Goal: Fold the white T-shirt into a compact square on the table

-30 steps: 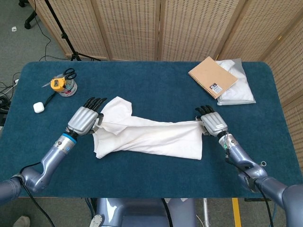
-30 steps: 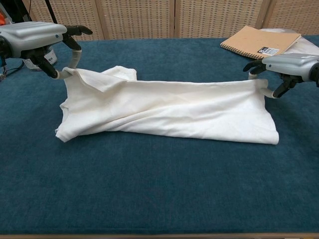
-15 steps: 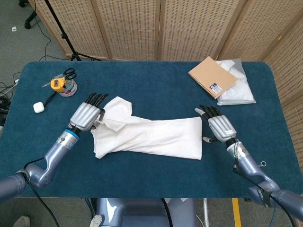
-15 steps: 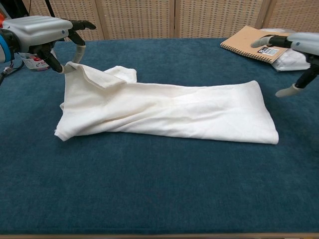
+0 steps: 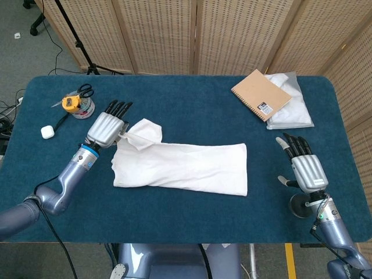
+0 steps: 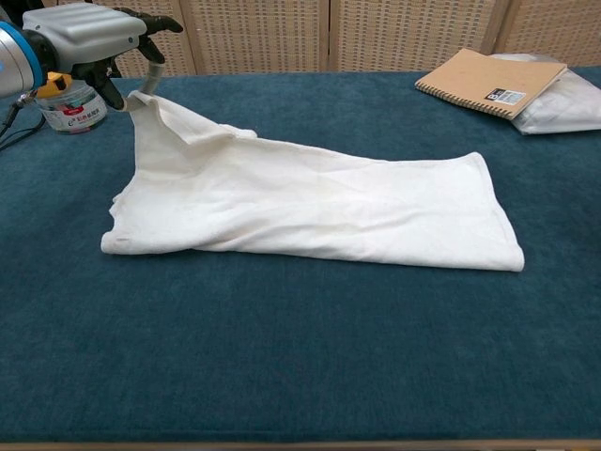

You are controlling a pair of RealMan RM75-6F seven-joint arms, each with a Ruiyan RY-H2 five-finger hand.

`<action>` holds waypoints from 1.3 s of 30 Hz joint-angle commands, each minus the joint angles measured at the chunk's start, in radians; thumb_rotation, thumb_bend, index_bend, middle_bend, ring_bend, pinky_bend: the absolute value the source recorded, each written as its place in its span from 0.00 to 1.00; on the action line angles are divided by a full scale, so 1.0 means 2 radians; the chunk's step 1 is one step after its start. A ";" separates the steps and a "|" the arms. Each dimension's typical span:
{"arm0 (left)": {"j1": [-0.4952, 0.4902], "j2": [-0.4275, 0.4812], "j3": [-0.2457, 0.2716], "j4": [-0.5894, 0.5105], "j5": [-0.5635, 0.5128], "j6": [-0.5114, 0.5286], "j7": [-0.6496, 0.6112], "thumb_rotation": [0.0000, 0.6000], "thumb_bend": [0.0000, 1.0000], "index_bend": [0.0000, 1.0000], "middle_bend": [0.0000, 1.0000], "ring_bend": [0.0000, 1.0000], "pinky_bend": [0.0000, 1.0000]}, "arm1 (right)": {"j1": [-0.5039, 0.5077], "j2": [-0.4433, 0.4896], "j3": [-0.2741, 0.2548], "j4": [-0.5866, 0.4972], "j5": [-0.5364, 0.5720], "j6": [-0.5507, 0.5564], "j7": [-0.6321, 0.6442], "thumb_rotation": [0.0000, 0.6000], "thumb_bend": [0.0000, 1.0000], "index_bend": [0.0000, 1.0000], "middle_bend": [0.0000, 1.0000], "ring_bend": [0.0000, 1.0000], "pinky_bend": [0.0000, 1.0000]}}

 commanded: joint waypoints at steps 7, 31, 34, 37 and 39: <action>-0.037 -0.077 -0.006 0.132 -0.001 -0.037 -0.055 1.00 0.75 0.72 0.00 0.00 0.00 | -0.001 -0.004 0.007 0.016 0.012 -0.014 0.002 1.00 0.00 0.00 0.00 0.00 0.00; -0.084 -0.202 -0.081 0.315 -0.105 -0.085 -0.045 1.00 0.64 0.00 0.00 0.00 0.00 | -0.004 -0.007 0.016 0.024 0.009 -0.028 0.004 1.00 0.00 0.00 0.00 0.00 0.00; -0.068 -0.172 -0.062 0.278 -0.078 -0.072 -0.073 1.00 0.60 0.00 0.00 0.00 0.00 | -0.004 -0.006 0.017 0.024 0.008 -0.027 0.003 1.00 0.00 0.00 0.00 0.00 0.00; -0.044 -0.124 -0.034 0.217 -0.042 -0.062 -0.112 1.00 0.54 0.00 0.00 0.00 0.00 | -0.005 -0.006 0.018 0.021 0.006 -0.026 0.004 1.00 0.00 0.00 0.00 0.00 0.00; -0.029 -0.091 -0.017 0.177 -0.023 -0.057 -0.133 1.00 0.52 0.00 0.00 0.00 0.00 | -0.005 -0.005 0.018 0.020 0.005 -0.026 0.002 1.00 0.00 0.00 0.00 0.00 0.00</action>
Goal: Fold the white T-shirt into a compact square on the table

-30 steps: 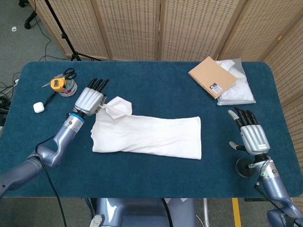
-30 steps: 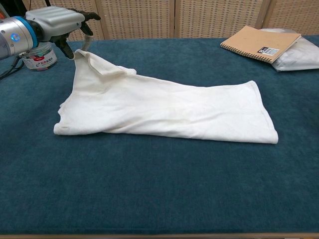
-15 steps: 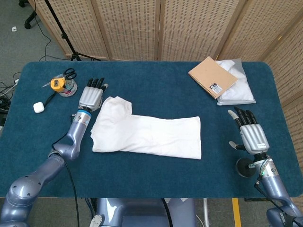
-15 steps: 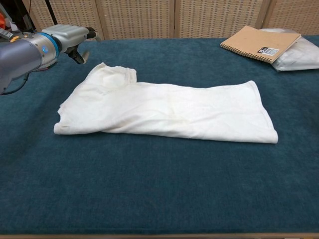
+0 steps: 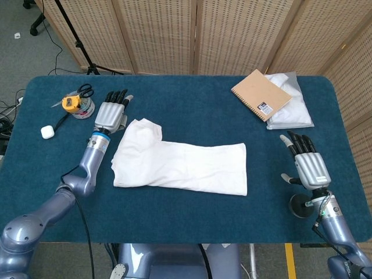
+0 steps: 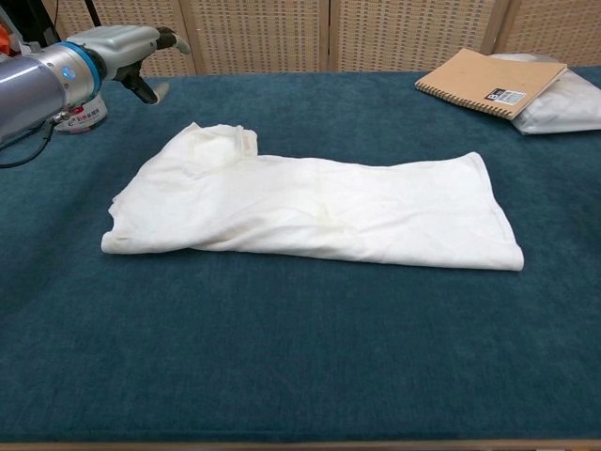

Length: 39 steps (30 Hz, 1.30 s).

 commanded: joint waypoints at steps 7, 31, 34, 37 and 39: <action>0.077 0.153 0.100 -0.179 0.113 0.045 -0.093 1.00 0.49 0.00 0.00 0.00 0.00 | -0.001 0.001 0.000 -0.005 -0.003 0.001 -0.004 1.00 0.00 0.00 0.00 0.00 0.00; 0.113 0.135 0.196 -0.145 0.218 0.083 -0.145 1.00 0.33 0.05 0.00 0.00 0.00 | -0.004 0.002 0.005 -0.009 -0.002 0.001 -0.007 1.00 0.05 0.00 0.00 0.00 0.00; 0.115 0.123 0.199 -0.129 0.223 0.091 -0.151 1.00 0.35 0.07 0.00 0.00 0.00 | -0.004 0.003 0.005 -0.009 -0.002 0.001 -0.006 1.00 0.05 0.00 0.00 0.00 0.00; 0.116 0.116 0.200 -0.118 0.225 0.095 -0.157 1.00 0.36 0.09 0.00 0.00 0.00 | -0.005 0.003 0.006 -0.009 -0.002 0.002 -0.005 1.00 0.05 0.00 0.00 0.00 0.00; 0.115 0.111 0.199 -0.111 0.224 0.096 -0.162 1.00 0.37 0.10 0.00 0.00 0.00 | -0.005 0.004 0.006 -0.009 -0.002 0.001 -0.004 1.00 0.05 0.00 0.00 0.00 0.00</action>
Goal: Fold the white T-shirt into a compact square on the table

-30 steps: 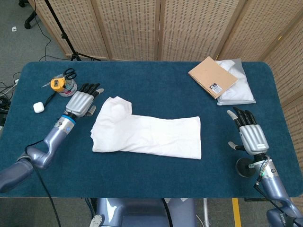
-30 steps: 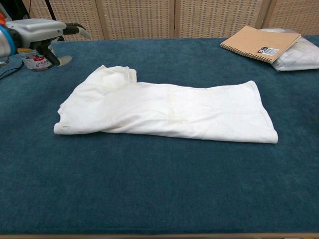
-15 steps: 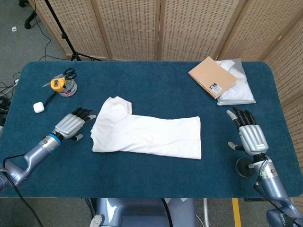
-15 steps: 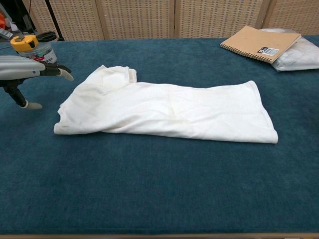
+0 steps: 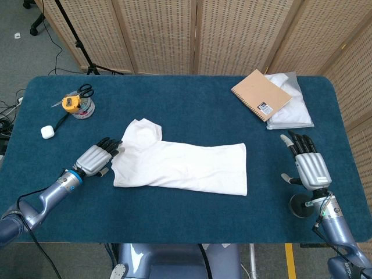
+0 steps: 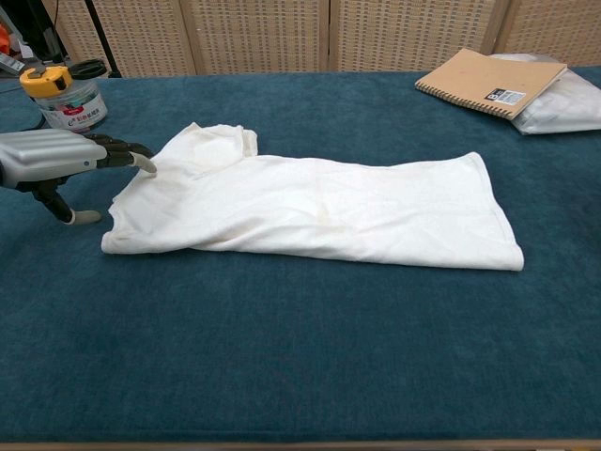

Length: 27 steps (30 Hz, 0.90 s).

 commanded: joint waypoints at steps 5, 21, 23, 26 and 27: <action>-0.004 -0.013 -0.002 0.016 0.001 0.002 -0.009 1.00 0.42 0.14 0.00 0.00 0.00 | 0.000 0.000 0.000 0.000 0.000 -0.001 0.000 1.00 0.05 0.00 0.00 0.00 0.00; 0.007 -0.059 -0.006 0.071 -0.006 0.019 -0.008 1.00 0.41 0.27 0.00 0.00 0.00 | -0.001 0.001 0.001 -0.002 -0.004 0.001 0.004 1.00 0.05 0.00 0.00 0.00 0.00; 0.009 -0.066 -0.007 0.080 -0.007 0.021 -0.012 1.00 0.41 0.29 0.00 0.00 0.00 | -0.001 0.001 0.001 -0.001 -0.005 0.001 0.005 1.00 0.05 0.00 0.00 0.00 0.00; 0.012 -0.078 -0.009 0.095 -0.010 0.023 -0.020 1.00 0.42 0.34 0.00 0.00 0.00 | -0.001 0.001 0.000 -0.001 -0.005 0.001 0.006 1.00 0.05 0.00 0.00 0.00 0.00; 0.013 -0.082 -0.010 0.101 -0.011 0.025 -0.023 1.00 0.43 0.37 0.00 0.00 0.00 | -0.001 0.001 0.001 -0.001 -0.005 0.001 0.006 1.00 0.05 0.00 0.00 0.00 0.00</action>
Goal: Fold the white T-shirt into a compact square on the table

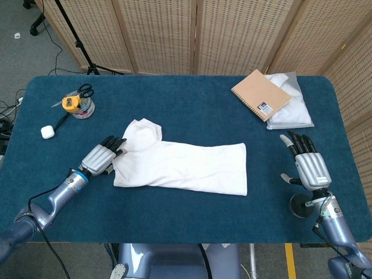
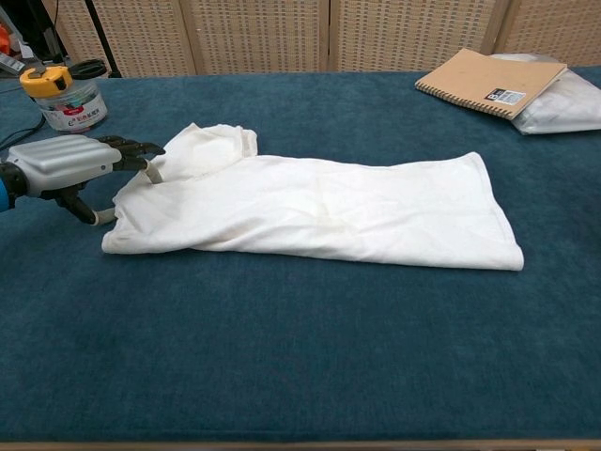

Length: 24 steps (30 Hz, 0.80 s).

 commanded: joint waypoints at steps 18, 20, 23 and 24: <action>0.017 -0.095 -0.021 0.134 -0.008 0.073 -0.064 1.00 0.49 0.66 0.00 0.00 0.00 | 0.000 0.000 0.000 -0.001 0.000 -0.003 0.003 1.00 0.10 0.00 0.00 0.00 0.00; 0.016 -0.097 -0.021 0.139 -0.008 0.074 -0.065 1.00 0.50 0.68 0.00 0.00 0.00 | 0.000 0.000 0.000 0.000 0.000 -0.003 0.003 1.00 0.10 0.00 0.00 0.00 0.00; 0.015 -0.099 -0.021 0.142 -0.008 0.074 -0.068 1.00 0.51 0.69 0.00 0.00 0.00 | 0.000 0.000 0.000 0.000 -0.001 -0.002 0.003 1.00 0.10 0.00 0.00 0.00 0.00; 0.015 -0.099 -0.021 0.143 -0.008 0.075 -0.069 1.00 0.52 0.69 0.00 0.00 0.00 | 0.000 0.000 0.000 0.000 -0.001 -0.002 0.003 1.00 0.10 0.00 0.00 0.00 0.00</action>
